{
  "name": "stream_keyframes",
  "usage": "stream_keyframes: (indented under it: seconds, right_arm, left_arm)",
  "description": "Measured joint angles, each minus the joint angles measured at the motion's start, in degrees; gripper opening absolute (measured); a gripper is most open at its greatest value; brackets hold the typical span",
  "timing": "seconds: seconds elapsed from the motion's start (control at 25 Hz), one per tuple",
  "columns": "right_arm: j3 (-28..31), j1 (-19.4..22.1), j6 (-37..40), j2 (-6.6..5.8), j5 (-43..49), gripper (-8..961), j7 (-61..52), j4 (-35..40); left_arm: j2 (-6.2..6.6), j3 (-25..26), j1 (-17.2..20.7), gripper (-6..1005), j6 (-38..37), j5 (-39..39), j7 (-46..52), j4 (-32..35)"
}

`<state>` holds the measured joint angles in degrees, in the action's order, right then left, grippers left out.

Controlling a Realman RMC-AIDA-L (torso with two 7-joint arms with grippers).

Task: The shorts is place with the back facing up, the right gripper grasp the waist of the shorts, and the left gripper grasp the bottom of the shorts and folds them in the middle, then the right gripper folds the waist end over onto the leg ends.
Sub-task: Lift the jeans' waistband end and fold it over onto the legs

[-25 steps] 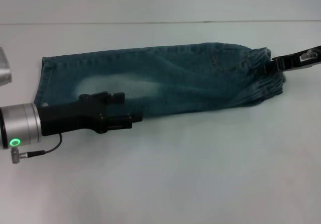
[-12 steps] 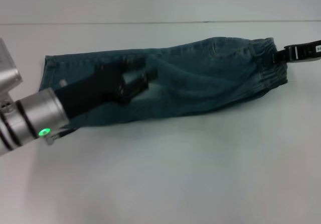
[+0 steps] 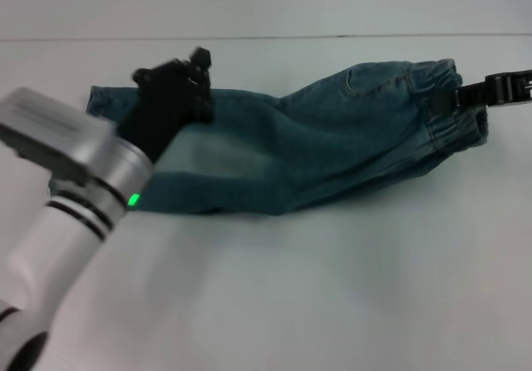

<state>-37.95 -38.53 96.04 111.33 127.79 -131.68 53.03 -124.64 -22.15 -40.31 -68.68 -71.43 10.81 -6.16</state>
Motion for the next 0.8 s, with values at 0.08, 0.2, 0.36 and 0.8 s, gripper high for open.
stream_keyframes:
  seconds: [0.08,0.2,0.36,0.8]
  right_arm:
    - [0.3,0.5,1.4,-0.06,-1.9,166,0.0,0.5]
    - [1.3,0.7,3.6,-0.67,-5.2,166,-0.1,0.5]
    - [2.5,0.5,6.9,-1.74,-8.9,165,-0.8,0.6]
    - [2.5,-1.9,8.4,-2.32,-10.9,163,-3.7,3.4]
  left_arm:
    - [0.02,2.7,-1.5,213,3.9,-0.3,-9.1,-4.0]
    - [0.00,3.1,-2.8,84,7.7,-0.8,-16.8,-8.5]
    - [0.01,3.6,-3.7,-2,9.9,-1.0,-21.4,-12.0]
    - [0.02,8.1,-4.0,0,11.9,-12.0,-22.2,-18.6]
